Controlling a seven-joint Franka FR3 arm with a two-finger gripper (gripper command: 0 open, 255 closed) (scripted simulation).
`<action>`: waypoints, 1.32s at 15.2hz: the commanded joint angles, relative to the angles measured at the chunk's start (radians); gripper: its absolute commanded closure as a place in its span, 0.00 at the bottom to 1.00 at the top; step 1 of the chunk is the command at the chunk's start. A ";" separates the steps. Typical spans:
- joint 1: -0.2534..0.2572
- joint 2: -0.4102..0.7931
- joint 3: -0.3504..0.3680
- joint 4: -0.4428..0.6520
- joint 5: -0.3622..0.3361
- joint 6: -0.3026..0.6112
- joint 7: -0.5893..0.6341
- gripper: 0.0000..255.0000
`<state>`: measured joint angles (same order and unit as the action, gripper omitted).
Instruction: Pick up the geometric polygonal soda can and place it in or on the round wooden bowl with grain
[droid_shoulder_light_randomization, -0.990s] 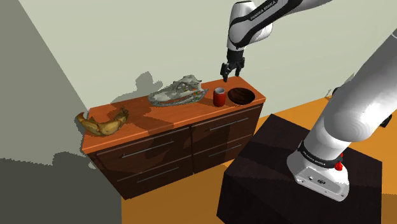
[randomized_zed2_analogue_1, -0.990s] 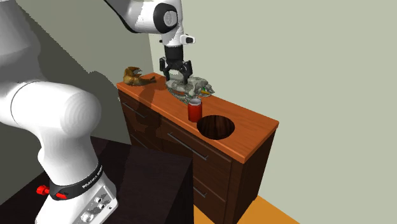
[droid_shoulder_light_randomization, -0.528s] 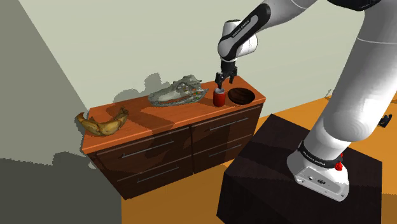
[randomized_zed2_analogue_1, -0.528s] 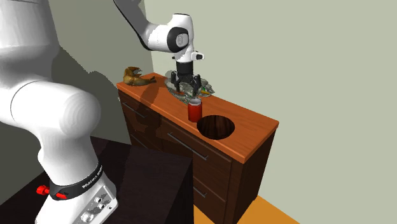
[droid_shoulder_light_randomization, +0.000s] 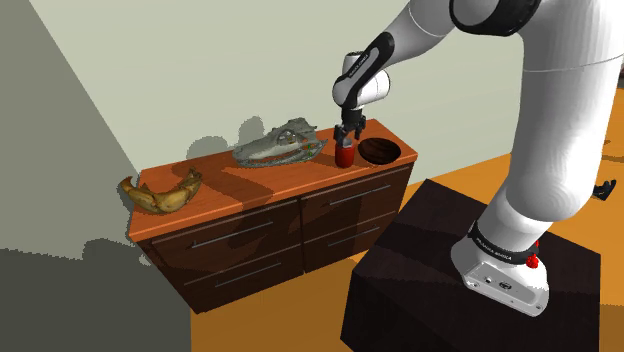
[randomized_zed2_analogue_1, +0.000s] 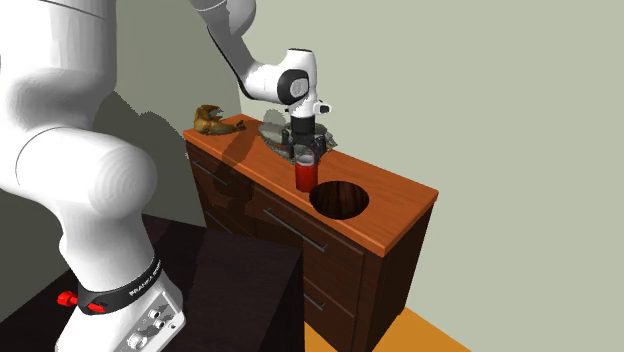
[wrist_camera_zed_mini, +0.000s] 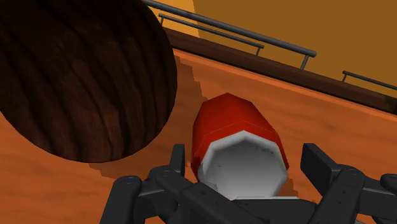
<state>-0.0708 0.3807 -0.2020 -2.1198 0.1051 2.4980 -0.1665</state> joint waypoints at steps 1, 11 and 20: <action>-0.004 0.023 0.005 -0.004 0.008 0.027 -0.006 0.00; -0.009 0.052 0.011 -0.003 0.017 0.054 -0.012 0.00; -0.009 0.051 0.010 -0.003 0.017 0.053 -0.013 1.00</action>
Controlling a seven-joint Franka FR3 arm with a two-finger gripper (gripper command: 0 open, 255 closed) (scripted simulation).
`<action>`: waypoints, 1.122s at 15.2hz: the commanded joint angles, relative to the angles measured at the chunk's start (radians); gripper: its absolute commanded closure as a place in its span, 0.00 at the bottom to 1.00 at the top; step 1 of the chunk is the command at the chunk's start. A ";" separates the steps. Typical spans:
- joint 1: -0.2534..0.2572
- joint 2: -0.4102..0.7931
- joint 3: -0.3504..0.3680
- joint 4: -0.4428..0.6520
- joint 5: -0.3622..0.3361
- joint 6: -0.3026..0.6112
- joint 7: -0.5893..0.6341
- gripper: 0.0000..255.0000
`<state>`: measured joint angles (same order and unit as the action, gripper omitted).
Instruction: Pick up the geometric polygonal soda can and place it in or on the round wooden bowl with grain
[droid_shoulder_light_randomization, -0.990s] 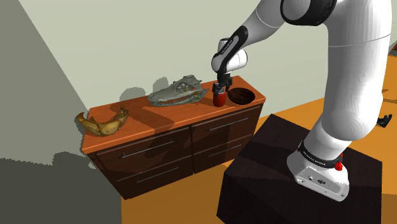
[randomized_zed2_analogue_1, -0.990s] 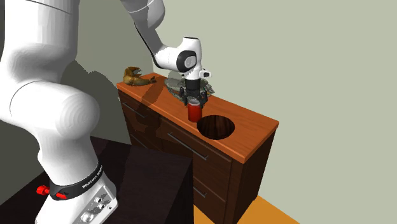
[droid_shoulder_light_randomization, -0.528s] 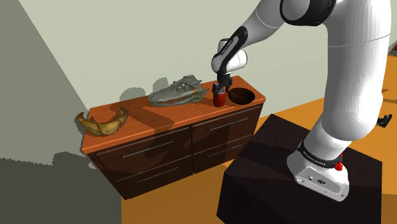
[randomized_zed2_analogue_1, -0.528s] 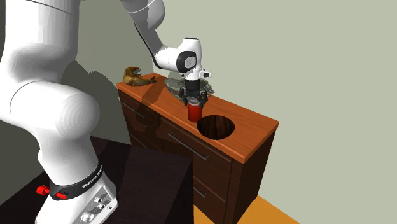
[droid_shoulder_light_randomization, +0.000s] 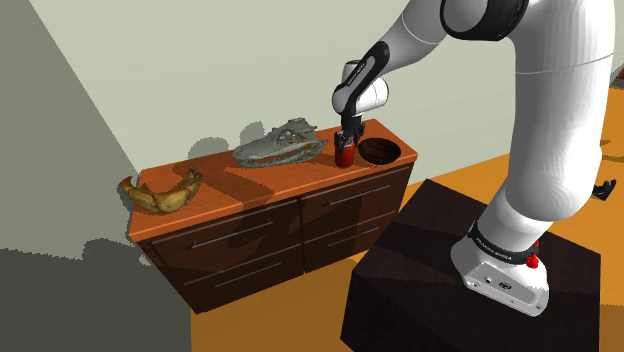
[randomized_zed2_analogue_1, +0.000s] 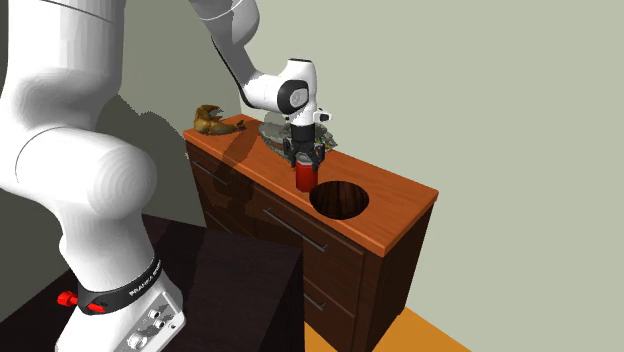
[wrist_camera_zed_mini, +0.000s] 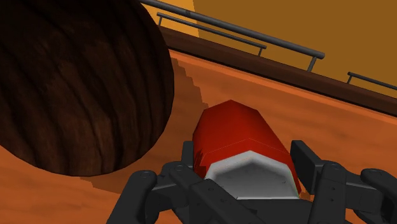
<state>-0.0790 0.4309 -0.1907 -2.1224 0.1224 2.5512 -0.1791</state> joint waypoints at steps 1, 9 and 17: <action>-0.001 0.001 -0.001 -0.001 0.000 0.000 0.000 1.00; 0.011 -0.075 -0.016 0.000 -0.025 -0.074 0.017 1.00; 0.021 -0.154 -0.029 0.012 -0.052 -0.164 0.034 1.00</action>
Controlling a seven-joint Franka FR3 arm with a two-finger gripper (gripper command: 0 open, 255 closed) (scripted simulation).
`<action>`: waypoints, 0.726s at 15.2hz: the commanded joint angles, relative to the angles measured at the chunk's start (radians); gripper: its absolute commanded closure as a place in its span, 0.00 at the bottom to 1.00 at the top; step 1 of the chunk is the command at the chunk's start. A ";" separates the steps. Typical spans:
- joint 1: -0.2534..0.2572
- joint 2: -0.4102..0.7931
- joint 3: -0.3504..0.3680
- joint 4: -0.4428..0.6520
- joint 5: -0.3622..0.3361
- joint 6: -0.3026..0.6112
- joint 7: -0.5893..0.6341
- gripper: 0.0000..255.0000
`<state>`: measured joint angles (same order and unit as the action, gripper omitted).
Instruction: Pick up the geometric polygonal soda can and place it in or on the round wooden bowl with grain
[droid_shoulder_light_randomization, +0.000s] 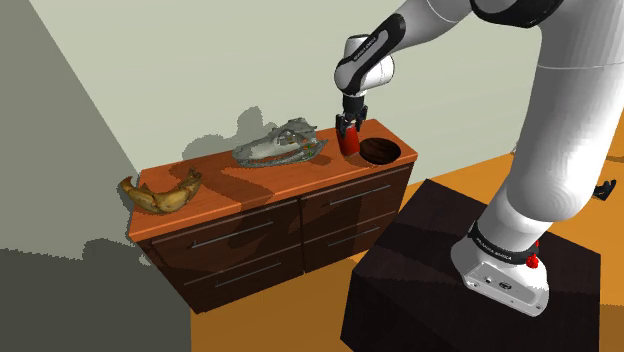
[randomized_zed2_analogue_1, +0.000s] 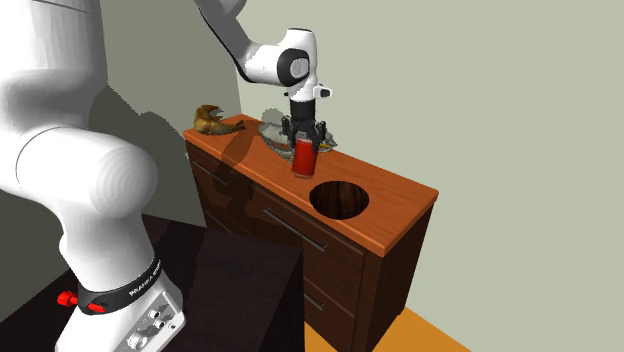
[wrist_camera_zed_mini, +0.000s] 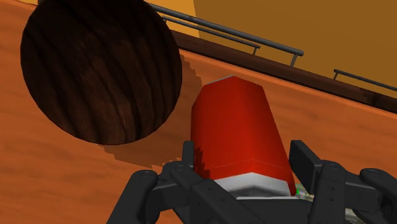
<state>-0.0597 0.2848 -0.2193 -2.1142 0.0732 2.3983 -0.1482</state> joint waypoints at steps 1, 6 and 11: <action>0.003 -0.017 -0.002 0.007 -0.006 -0.023 0.005 1.00; 0.007 -0.060 -0.007 0.023 -0.021 -0.081 0.015 1.00; -0.029 -0.116 -0.036 -0.006 -0.031 -0.106 -0.044 1.00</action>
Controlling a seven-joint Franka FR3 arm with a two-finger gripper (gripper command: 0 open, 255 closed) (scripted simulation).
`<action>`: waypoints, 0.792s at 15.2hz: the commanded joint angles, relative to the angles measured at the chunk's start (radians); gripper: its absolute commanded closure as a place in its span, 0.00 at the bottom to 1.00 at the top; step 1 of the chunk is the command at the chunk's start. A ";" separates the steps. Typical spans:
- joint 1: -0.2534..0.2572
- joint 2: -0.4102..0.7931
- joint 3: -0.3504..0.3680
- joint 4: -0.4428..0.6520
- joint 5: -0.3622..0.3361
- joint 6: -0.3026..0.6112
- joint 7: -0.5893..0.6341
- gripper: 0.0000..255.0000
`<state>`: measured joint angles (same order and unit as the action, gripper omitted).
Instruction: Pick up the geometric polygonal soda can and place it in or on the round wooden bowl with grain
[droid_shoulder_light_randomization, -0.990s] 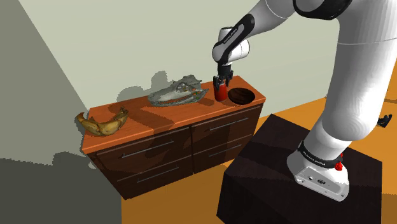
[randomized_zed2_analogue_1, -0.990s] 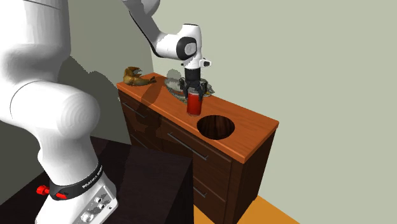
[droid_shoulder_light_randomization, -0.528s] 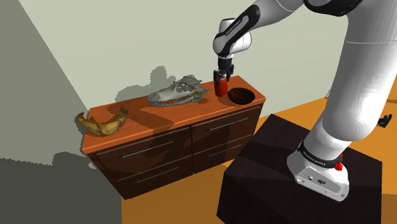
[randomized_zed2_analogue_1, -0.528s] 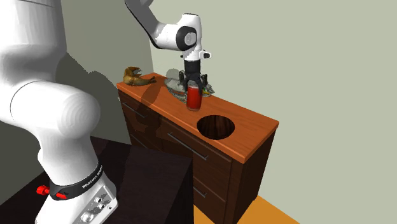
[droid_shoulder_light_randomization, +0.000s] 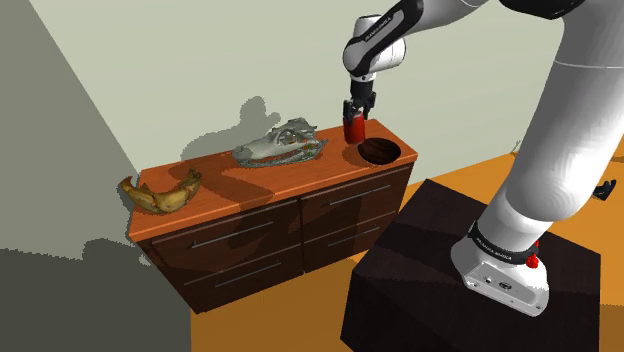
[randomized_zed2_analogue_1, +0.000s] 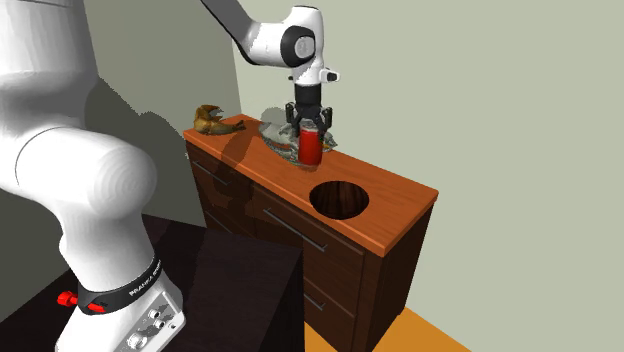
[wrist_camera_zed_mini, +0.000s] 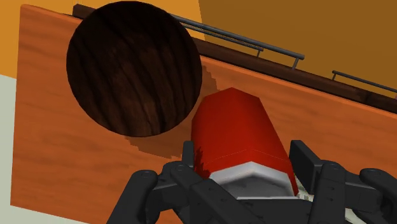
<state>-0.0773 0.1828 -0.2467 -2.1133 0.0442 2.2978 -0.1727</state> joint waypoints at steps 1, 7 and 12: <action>-0.024 -0.026 -0.018 -0.017 -0.004 -0.008 -0.040 1.00; -0.099 -0.084 -0.080 -0.051 -0.015 -0.030 -0.171 1.00; -0.131 -0.083 -0.106 -0.063 -0.011 -0.017 -0.232 1.00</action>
<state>-0.2052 0.0946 -0.3509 -2.1733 0.0305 2.2717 -0.3972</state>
